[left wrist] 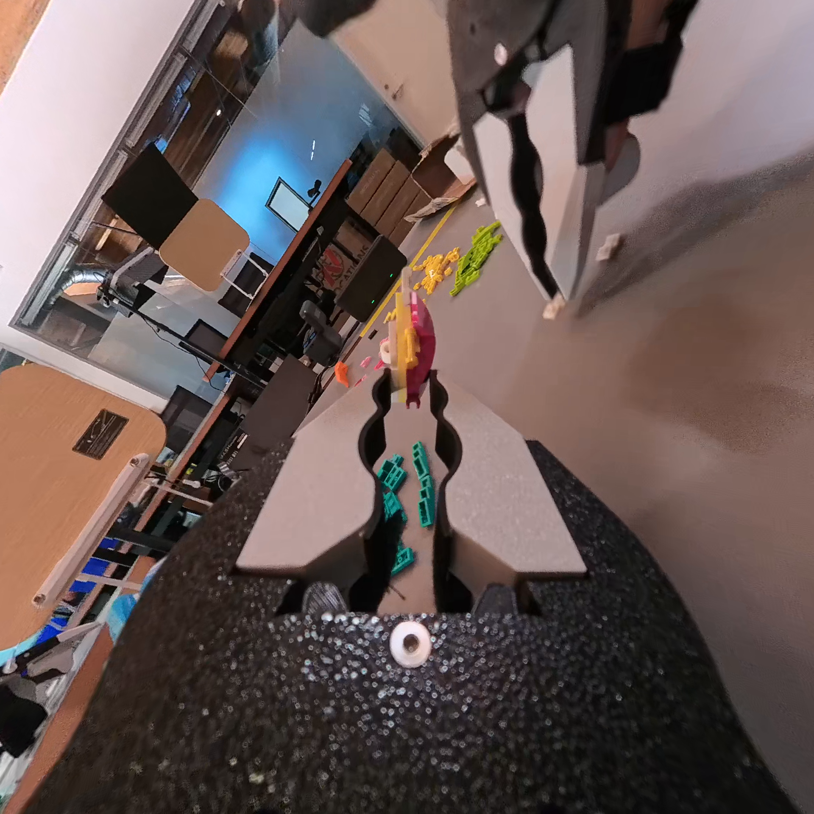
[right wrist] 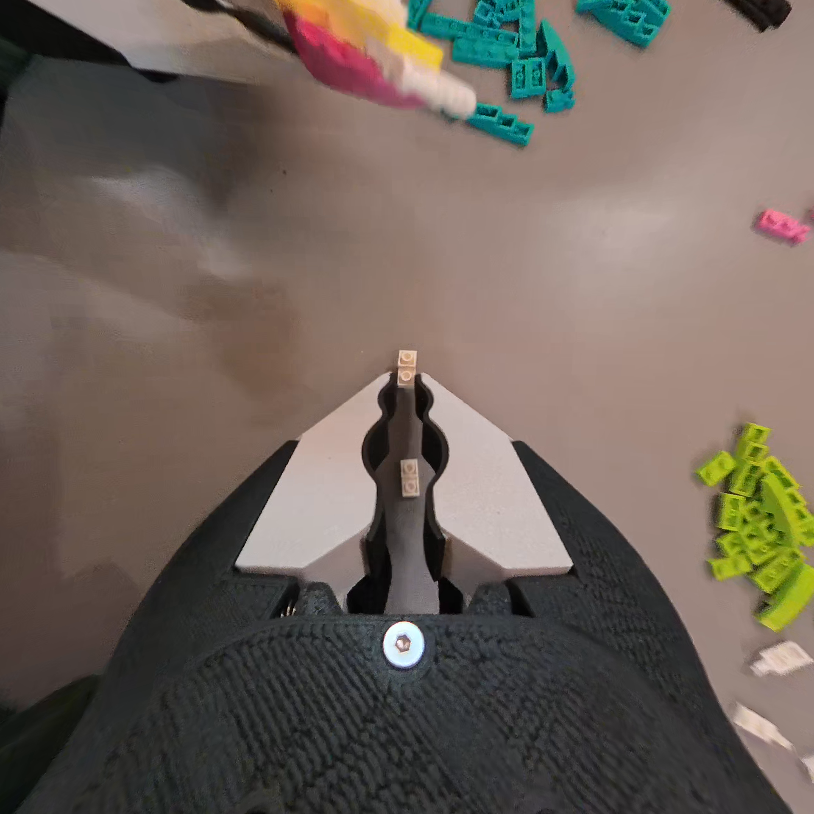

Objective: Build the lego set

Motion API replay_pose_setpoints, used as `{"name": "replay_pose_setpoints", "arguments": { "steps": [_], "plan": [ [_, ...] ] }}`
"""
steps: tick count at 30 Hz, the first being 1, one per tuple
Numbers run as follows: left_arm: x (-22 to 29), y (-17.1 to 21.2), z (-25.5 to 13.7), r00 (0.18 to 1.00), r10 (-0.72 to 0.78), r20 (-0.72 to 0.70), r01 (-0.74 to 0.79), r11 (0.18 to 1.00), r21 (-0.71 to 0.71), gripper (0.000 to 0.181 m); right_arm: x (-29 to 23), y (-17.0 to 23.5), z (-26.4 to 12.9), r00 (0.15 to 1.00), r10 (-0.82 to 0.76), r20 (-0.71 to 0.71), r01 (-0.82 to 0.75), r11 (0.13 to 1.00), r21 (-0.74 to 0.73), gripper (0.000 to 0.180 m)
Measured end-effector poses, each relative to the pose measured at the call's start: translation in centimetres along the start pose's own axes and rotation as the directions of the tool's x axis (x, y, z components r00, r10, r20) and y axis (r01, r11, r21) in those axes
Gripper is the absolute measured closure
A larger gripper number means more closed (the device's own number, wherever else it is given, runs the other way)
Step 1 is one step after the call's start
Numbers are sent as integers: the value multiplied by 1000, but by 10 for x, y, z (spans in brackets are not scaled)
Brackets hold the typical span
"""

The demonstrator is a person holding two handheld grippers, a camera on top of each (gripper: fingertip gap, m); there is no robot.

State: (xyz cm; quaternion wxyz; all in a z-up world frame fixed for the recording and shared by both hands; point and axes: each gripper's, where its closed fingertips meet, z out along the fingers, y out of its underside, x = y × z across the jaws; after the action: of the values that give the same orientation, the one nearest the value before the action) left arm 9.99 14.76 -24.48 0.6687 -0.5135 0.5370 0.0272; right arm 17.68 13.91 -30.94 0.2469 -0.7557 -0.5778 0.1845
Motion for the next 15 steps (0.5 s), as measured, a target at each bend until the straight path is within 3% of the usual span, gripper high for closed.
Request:
{"name": "replay_pose_setpoints", "arguments": {
  "steps": [1,5,8,12,15],
  "plan": [
    [2,0,0,1000,30,-3,-30,1000,-5,166,0,-2,-7,1000,-17,-3,17,1000,-15,174],
    [21,-3,2,972,227,-58,-228,973,-19,166,1,-16,-42,992,-124,18,125,983,-132,174],
    [36,-1,4,932,346,-104,-351,936,-27,166,-12,-29,-57,969,-200,144,233,934,-269,174],
    [45,-1,4,902,411,-131,-417,909,-20,166,-18,-29,-50,916,-271,297,393,759,-519,174],
    [48,-2,3,893,430,-135,-435,900,-9,166,-18,-31,-41,887,-272,372,455,644,-614,174]
  ]
}}
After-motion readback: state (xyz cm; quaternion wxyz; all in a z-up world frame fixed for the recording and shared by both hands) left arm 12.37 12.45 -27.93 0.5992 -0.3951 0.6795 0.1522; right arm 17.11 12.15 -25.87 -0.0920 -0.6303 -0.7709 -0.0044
